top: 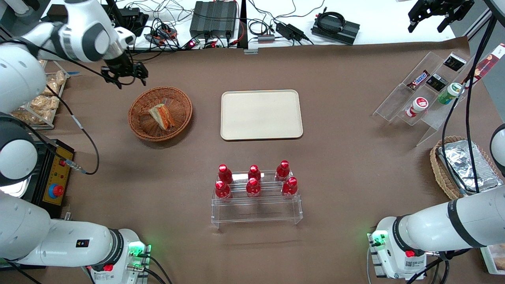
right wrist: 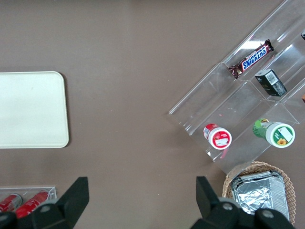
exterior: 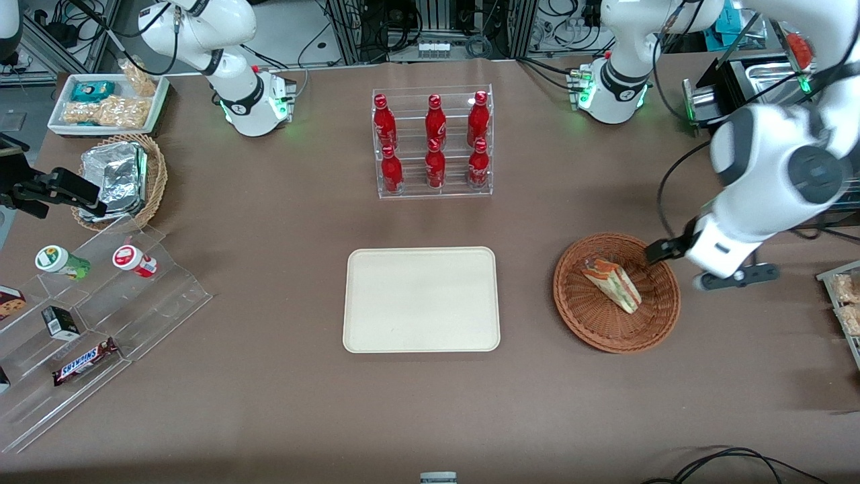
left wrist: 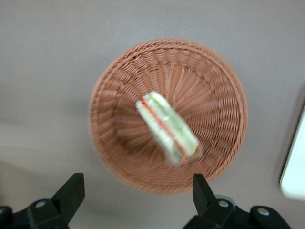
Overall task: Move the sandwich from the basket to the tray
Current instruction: 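Lower the left gripper and close it on the wrapped sandwich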
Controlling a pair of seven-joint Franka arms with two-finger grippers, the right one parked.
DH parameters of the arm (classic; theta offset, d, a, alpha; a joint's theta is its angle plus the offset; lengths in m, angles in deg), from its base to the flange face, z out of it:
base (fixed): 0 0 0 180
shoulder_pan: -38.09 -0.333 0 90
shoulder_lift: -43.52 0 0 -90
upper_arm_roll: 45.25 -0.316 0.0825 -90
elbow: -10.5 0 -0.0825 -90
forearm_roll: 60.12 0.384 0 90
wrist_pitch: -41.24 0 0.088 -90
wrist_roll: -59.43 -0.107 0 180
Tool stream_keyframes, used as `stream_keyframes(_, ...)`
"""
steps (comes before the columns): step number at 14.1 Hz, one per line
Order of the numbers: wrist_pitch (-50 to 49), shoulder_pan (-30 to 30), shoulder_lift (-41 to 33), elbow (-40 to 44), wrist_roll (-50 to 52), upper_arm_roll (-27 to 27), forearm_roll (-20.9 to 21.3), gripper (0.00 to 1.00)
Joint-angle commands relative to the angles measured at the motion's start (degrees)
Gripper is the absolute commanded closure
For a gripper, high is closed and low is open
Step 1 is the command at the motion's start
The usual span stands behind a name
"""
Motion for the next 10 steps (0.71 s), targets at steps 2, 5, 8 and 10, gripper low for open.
stream_keyframes(2, 6.79, 2.75, 0.91, -4.36, 25.39, -0.19, 0.38, 0.0)
stream_keyframes(5, 12.67, 4.33, 3.1, -7.44, 38.77, -0.19, 0.3, 0.0)
stream_keyframes(8, 14.27, 5.3, 6.97, -7.36, 47.69, -0.19, 0.3, 0.0)
stream_keyframes(10, 14.27, 5.3, 9.25, -7.01, 47.78, -0.19, 0.3, 0.0)
